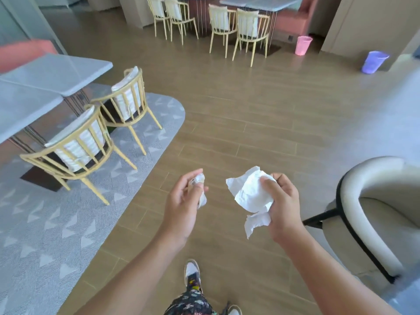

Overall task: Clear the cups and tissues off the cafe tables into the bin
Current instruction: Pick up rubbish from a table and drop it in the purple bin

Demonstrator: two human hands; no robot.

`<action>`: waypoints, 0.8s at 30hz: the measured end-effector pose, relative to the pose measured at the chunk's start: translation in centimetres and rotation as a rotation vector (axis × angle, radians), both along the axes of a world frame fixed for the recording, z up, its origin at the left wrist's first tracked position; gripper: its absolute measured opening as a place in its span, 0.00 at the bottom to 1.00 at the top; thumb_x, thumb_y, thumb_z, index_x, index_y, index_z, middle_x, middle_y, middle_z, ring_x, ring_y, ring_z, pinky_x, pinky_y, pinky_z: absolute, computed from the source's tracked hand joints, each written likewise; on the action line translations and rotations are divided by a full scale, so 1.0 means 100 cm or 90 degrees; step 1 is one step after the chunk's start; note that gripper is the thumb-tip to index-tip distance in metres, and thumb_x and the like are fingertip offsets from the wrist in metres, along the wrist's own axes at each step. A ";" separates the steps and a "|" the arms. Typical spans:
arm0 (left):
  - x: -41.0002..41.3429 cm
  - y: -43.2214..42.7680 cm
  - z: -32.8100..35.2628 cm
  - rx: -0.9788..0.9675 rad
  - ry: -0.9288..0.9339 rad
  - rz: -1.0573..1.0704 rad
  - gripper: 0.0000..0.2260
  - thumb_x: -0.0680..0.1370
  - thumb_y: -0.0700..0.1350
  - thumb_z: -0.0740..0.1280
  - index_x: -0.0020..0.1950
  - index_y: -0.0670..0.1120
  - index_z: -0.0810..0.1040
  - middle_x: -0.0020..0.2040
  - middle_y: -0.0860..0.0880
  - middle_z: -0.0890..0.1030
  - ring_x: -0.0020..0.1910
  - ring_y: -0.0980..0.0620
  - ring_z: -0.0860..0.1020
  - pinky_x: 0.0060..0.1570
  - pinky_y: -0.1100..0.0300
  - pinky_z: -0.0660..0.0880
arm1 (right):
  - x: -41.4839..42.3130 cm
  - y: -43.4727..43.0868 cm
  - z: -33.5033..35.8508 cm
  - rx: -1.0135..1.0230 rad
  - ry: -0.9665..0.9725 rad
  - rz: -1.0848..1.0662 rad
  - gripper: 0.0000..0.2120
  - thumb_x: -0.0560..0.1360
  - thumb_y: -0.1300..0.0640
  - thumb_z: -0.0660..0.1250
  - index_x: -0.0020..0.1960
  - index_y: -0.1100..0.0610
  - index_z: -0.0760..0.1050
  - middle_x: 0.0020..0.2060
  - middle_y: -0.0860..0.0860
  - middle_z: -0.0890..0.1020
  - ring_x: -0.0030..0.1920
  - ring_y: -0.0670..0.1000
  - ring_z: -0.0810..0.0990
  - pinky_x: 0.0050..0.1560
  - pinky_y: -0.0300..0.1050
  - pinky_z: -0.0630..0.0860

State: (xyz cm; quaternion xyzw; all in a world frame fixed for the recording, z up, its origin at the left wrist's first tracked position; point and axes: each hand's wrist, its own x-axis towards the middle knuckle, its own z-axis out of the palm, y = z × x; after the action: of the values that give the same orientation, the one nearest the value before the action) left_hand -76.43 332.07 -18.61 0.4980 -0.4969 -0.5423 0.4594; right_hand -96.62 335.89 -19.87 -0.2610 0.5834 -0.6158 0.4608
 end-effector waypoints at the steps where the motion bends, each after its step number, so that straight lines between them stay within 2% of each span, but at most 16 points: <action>1: -0.008 -0.017 -0.002 0.001 0.001 -0.009 0.12 0.84 0.41 0.64 0.62 0.57 0.80 0.46 0.57 0.82 0.55 0.52 0.84 0.34 0.71 0.70 | -0.007 -0.013 -0.001 0.003 0.005 -0.012 0.17 0.70 0.51 0.68 0.48 0.63 0.69 0.40 0.53 0.75 0.41 0.55 0.75 0.43 0.56 0.72; 7: -0.060 -0.133 -0.011 -0.011 0.023 -0.070 0.13 0.84 0.40 0.64 0.61 0.56 0.80 0.48 0.60 0.83 0.55 0.52 0.84 0.34 0.71 0.70 | -0.049 -0.108 -0.006 -0.001 0.023 -0.077 0.17 0.70 0.51 0.68 0.47 0.63 0.69 0.39 0.53 0.74 0.41 0.54 0.74 0.42 0.52 0.72; 10: -0.086 -0.203 -0.012 -0.017 0.030 -0.114 0.12 0.84 0.42 0.64 0.62 0.56 0.80 0.43 0.58 0.82 0.55 0.51 0.84 0.35 0.70 0.70 | -0.070 -0.167 0.000 -0.014 0.046 -0.122 0.18 0.70 0.50 0.68 0.48 0.64 0.69 0.38 0.51 0.75 0.40 0.54 0.75 0.39 0.50 0.73; 15: -0.125 -0.309 0.000 -0.032 0.044 -0.185 0.10 0.85 0.44 0.64 0.62 0.56 0.80 0.38 0.56 0.79 0.55 0.51 0.83 0.34 0.71 0.70 | -0.102 -0.259 0.011 -0.037 0.043 -0.186 0.17 0.71 0.50 0.68 0.47 0.63 0.70 0.39 0.53 0.75 0.42 0.54 0.74 0.46 0.54 0.70; 24: -0.205 -0.437 -0.006 -0.002 0.038 -0.261 0.10 0.84 0.43 0.64 0.63 0.54 0.80 0.47 0.53 0.81 0.53 0.55 0.83 0.35 0.70 0.71 | -0.168 -0.363 0.000 -0.014 0.025 -0.284 0.18 0.71 0.49 0.68 0.48 0.64 0.71 0.39 0.52 0.74 0.41 0.53 0.74 0.46 0.53 0.69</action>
State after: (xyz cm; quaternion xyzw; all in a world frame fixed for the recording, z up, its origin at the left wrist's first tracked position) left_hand -96.93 288.41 -19.25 0.3698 -0.5748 -0.6380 0.3548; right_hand -113.47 299.54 -19.89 -0.1425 0.6289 -0.7035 0.2987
